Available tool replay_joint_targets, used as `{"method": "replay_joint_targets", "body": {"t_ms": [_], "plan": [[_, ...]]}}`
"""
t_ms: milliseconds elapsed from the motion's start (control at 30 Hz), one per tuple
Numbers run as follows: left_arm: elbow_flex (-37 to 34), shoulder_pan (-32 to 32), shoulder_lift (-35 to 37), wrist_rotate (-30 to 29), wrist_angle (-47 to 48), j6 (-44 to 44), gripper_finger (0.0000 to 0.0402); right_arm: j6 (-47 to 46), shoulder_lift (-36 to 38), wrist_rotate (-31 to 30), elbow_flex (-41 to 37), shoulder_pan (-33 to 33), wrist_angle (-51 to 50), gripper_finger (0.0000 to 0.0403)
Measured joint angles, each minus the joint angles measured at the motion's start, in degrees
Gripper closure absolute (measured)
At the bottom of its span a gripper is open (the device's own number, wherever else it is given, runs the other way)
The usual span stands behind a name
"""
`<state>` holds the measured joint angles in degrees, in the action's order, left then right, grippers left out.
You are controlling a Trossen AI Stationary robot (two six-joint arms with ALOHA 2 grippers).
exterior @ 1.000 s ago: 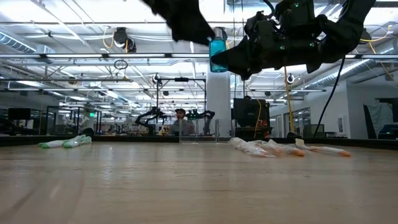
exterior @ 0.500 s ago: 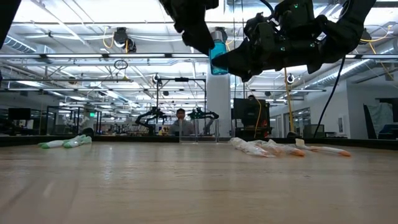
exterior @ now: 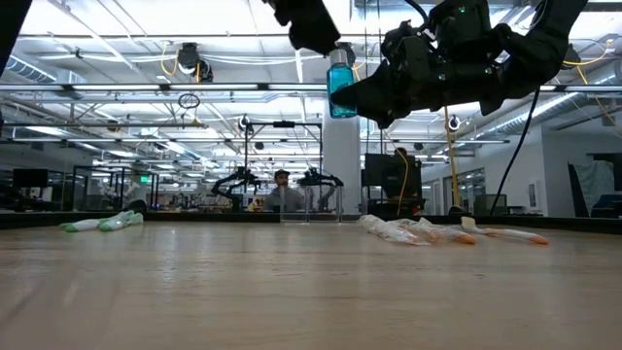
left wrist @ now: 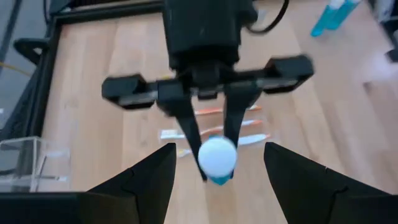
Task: Pick & Place toothbrushing station
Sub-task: Put the blue mouthwash into the transparent organizer
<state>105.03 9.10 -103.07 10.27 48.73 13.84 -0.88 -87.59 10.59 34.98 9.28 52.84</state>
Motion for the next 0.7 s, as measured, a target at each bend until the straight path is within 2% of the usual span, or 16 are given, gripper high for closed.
{"method": "replay_joint_targets", "body": {"t_ms": [100, 300, 700], "plan": [[4.4, 0.6, -2.9, 1.3, 4.3, 0.0, 0.0154, 0.0, 0.0, 0.0, 0.0, 0.0, 0.0, 0.0329], [10.6, 0.5, -9.7, -3.2, 11.1, 0.5, 0.0159, -0.1, 0.0, -0.1, 0.0, 0.0, -0.3, 0.0328], [11.4, 0.9, -9.0, -3.0, 11.8, 0.1, 0.0193, -0.1, 0.0, -0.3, 0.0, 0.1, -0.5, 0.0327]]}}
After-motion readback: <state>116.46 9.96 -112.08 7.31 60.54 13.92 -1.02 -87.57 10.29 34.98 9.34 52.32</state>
